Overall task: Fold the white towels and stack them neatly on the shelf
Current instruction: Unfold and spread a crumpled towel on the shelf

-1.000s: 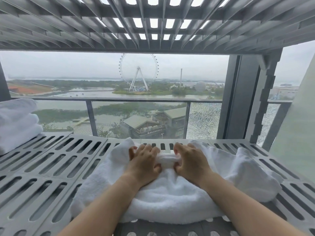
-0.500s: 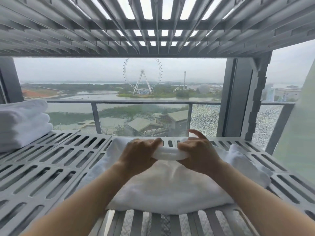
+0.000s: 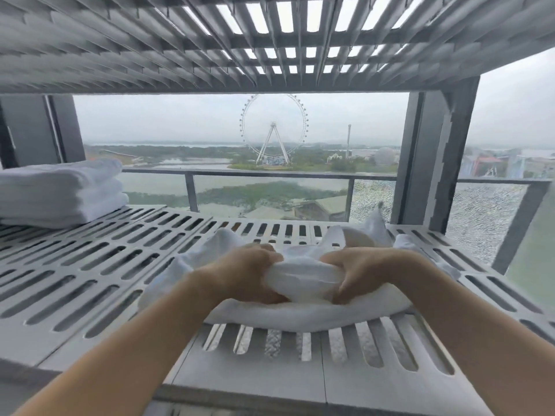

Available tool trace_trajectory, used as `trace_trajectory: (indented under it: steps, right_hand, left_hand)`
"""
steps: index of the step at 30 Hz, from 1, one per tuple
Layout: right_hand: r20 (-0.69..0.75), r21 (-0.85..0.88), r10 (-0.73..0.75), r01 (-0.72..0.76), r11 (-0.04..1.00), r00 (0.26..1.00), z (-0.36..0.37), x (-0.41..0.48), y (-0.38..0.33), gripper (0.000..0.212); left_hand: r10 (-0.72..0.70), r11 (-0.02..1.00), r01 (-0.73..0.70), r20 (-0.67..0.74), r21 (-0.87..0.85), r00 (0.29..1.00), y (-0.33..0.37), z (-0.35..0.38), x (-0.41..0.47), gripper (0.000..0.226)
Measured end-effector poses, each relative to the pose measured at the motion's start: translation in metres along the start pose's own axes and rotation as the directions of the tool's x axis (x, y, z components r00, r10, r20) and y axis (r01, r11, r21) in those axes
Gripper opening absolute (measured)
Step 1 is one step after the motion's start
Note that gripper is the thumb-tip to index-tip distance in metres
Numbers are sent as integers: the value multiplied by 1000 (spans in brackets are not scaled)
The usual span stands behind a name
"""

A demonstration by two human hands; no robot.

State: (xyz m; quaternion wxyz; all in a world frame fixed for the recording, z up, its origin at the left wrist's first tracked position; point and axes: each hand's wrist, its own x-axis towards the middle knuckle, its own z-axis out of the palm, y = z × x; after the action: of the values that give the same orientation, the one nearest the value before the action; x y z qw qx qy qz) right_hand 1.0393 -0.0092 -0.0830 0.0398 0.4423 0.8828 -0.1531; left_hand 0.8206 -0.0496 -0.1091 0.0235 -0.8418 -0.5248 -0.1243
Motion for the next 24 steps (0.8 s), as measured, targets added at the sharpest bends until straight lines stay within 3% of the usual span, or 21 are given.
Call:
trace_trajectory:
  steps: [6,10,15,18,21,24]
  right_hand:
    - [-7,-15,-47,47,999,999,0,12,4,39]
    - [-1,25,-68,68,997,998,-8,30,16,40]
    - [-214,-68,-50,36,997,976,-18,79,40,28]
    - [-414,-149,-76,15,989,907,-21,116,58,20]
    - [-594,-274,-116,-64,960,796,-12,151,70,45]
    - [-727,-350,-187,-121,929,661,-6,172,77,51]
  left_hand:
    - [-63,992,64,-18,107,998,2,5,4,38]
    - [-68,986,67,0,154,998,-8,8,19,29]
    - [6,970,27,-135,242,991,-46,21,67,26]
    - [46,919,78,-301,387,952,-75,39,103,34]
    - [83,899,113,-418,424,905,-97,46,128,34]
    - [49,896,174,-480,409,876,-114,50,147,41]
